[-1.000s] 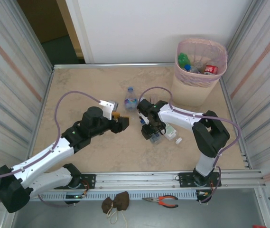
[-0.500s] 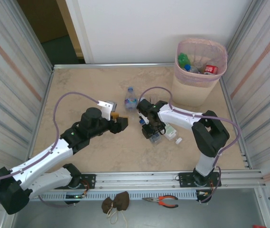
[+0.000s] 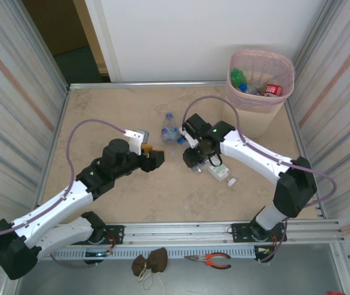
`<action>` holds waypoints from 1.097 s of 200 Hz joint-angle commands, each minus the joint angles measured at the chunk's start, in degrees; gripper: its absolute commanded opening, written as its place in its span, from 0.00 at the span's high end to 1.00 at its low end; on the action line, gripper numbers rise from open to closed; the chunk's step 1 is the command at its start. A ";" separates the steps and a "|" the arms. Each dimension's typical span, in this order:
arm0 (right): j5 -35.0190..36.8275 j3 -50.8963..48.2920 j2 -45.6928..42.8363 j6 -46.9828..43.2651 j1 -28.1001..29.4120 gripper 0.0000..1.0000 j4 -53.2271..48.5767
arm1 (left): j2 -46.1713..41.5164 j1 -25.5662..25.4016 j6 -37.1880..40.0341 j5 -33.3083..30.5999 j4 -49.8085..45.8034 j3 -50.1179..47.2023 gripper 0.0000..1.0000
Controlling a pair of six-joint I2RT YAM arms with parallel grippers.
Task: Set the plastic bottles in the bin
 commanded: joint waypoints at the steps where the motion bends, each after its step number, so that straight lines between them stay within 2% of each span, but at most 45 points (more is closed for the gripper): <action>1: -0.69 4.25 -3.90 -0.87 -2.24 0.47 -3.28 | -1.54 0.52 -0.71 -1.11 0.14 -0.59 0.33; 47: -4.09 11.96 -7.69 -3.39 -10.41 0.48 -4.32 | -2.07 0.60 -0.82 -1.11 -0.09 -0.70 0.33; 121: -8.40 24.68 -7.74 -6.28 -28.49 0.49 -4.07 | -2.08 0.87 -0.98 -1.20 -0.08 -0.72 0.33; 161: -6.76 33.84 -3.32 -6.44 -36.18 0.50 -3.98 | -1.91 0.96 -1.19 -1.40 1.10 -1.10 0.33; 219: -0.30 45.10 6.55 -8.07 -43.26 0.50 -6.16 | -2.24 1.39 -1.32 -0.41 0.27 -1.40 0.33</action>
